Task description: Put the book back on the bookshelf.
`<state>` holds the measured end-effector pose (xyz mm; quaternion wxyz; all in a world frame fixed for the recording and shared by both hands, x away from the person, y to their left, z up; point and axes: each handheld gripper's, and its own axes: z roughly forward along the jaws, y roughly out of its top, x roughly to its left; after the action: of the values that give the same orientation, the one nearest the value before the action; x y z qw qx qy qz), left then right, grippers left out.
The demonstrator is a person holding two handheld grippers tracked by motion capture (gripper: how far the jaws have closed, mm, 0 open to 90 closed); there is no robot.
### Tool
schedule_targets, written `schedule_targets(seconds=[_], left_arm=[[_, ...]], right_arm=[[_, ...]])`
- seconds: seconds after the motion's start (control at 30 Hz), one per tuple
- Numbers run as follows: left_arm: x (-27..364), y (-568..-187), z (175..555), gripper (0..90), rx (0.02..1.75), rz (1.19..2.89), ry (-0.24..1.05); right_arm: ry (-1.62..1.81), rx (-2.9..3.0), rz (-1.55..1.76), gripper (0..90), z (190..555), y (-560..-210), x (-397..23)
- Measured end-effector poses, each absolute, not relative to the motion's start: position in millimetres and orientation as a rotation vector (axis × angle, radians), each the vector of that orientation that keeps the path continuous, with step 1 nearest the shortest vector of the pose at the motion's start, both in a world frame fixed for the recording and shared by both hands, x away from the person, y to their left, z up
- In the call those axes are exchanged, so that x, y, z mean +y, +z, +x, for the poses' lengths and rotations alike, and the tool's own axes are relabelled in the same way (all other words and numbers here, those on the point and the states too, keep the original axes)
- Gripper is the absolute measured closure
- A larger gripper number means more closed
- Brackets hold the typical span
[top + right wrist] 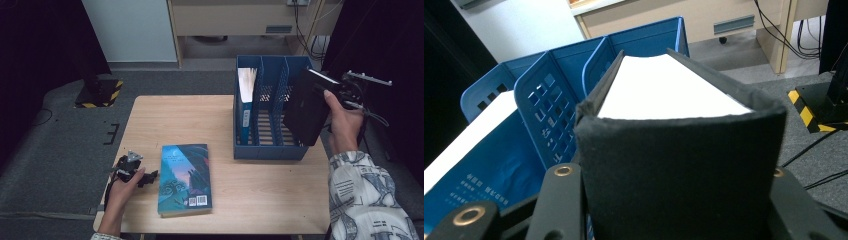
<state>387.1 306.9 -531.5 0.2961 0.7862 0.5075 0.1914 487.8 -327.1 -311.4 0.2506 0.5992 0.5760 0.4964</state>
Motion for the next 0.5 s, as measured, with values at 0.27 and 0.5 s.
schedule_targets(seconds=[0.27, 0.5], left_arm=[[307, -532, 387, 2.6, 1.349, 2.091, 0.510], [307, -532, 387, 2.6, 1.349, 2.091, 0.510]], right_arm=[[1.347, 1.552, 1.620, 52.8, 499, -318, -318], [1.311, 1.561, 1.598, 52.8, 507, -322, -308]])
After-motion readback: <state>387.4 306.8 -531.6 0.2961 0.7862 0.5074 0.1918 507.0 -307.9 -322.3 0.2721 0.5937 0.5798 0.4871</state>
